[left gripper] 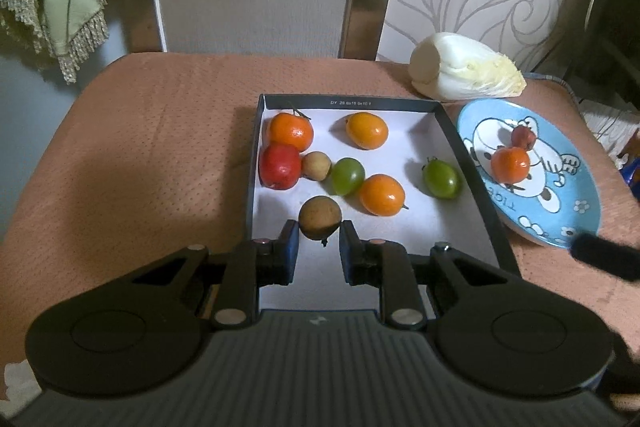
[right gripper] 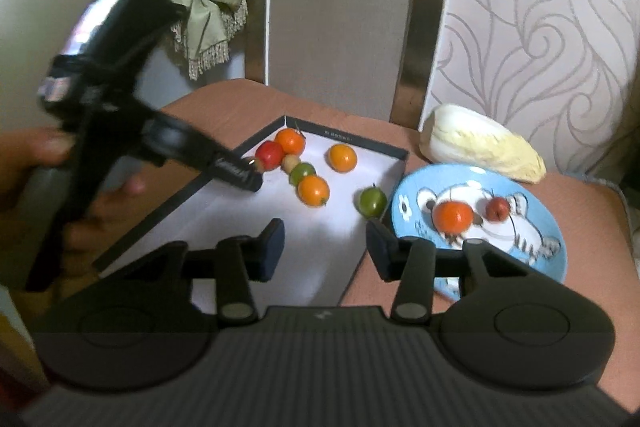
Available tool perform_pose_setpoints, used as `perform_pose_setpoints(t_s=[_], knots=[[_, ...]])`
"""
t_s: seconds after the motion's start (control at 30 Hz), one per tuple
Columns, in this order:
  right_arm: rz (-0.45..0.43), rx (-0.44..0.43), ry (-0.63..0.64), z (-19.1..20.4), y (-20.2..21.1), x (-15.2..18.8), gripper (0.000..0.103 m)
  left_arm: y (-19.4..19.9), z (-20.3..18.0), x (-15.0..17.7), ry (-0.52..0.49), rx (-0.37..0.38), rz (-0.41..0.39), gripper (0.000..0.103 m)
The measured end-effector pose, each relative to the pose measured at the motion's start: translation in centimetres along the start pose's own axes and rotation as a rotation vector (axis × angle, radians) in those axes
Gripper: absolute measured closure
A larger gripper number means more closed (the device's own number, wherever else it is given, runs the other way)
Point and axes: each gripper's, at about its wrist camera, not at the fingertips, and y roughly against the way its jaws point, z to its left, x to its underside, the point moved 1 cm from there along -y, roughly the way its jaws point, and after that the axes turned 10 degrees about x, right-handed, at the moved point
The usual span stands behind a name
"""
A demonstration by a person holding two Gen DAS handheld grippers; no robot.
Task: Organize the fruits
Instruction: 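Grasp an orange tangerine with the right tool while the left tool holds the brown fruit, then carry both fruits to the plate and open the left tool to release the brown fruit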
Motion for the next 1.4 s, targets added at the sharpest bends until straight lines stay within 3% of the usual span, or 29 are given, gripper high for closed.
perform_pose_setpoints(t_s=[0.23, 0.3, 0.6, 0.73, 1.1, 1.4], knots=[[0.022, -0.045, 0.021, 0.2, -5.1, -2.3, 0.064, 1.2, -0.8, 0.9, -0.033, 0.014, 0.0, 0.077], [0.046, -0.054, 0.063, 0.9, -6.8, -2.5, 0.073, 1.3, -0.6, 1.0, -0.025, -0.007, 0.001, 0.077], [0.094, -0.055, 0.114, 2.1, -10.6, -2.8, 0.072, 1.7, 0.6, 1.2, 0.001, -0.011, -0.001, 0.078], [0.154, -0.055, 0.116, 2.5, -12.5, -2.8, 0.071, 1.7, 0.7, 1.3, 0.001, -0.012, 0.005, 0.078], [0.191, -0.058, 0.067, 2.4, -14.2, -3.0, 0.07, 1.7, 0.7, 1.5, 0.004, -0.02, 0.006, 0.078], [0.187, -0.056, 0.014, 2.0, -12.3, -2.3, 0.07, 1.8, 0.6, 1.8, -0.006, -0.025, 0.012, 0.077]])
